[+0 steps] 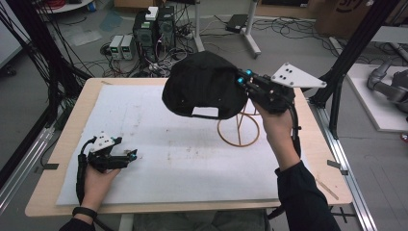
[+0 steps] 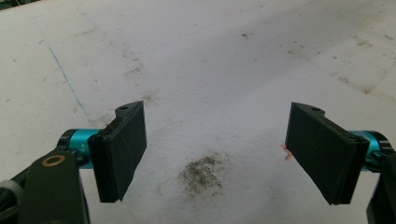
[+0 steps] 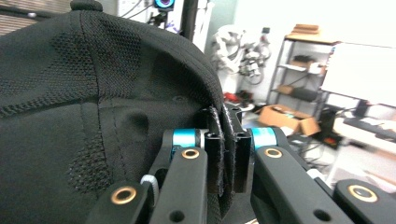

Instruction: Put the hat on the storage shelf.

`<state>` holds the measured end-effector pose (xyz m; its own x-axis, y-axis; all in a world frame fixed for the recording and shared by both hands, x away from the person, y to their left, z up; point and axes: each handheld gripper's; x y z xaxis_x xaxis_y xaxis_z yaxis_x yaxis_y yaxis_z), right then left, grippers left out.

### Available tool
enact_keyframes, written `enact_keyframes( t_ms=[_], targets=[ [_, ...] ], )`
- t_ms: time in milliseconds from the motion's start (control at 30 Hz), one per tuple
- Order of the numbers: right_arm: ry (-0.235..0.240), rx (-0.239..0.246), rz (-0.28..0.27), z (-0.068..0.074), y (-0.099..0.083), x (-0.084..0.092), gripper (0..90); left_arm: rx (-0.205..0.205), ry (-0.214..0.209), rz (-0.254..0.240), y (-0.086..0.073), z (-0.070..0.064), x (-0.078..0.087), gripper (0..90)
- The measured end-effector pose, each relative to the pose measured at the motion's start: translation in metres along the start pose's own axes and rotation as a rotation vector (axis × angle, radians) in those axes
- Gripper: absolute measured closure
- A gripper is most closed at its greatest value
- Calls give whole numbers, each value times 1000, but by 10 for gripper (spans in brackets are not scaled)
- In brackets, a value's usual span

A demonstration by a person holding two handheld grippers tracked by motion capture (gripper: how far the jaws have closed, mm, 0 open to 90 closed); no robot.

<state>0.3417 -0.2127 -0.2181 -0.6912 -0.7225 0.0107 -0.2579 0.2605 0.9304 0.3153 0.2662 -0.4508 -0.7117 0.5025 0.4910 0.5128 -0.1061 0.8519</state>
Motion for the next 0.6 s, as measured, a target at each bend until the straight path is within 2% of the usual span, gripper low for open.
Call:
enact_keyframes(
  t_ms=[167,333,600],
  targets=[
    [-79,17,5,-18,2,13,886,-4,0,3,0,0,0,206],
    [-169,24,38,-36,-7,26,886,-2,3,1,0,-1,0,207],
    [-250,-4,83,-54,-32,42,886,-10,6,8,0,-1,-1,206]
  ],
)
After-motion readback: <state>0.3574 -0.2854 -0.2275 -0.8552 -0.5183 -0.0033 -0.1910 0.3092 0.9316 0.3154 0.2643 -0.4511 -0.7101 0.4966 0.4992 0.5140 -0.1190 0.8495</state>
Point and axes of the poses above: each handheld gripper's, and its own axes: x roughly backward along the jaws, y roughly out of its top, z roughly to its left, and after that the axes turned 13 degrees about x, right-handed
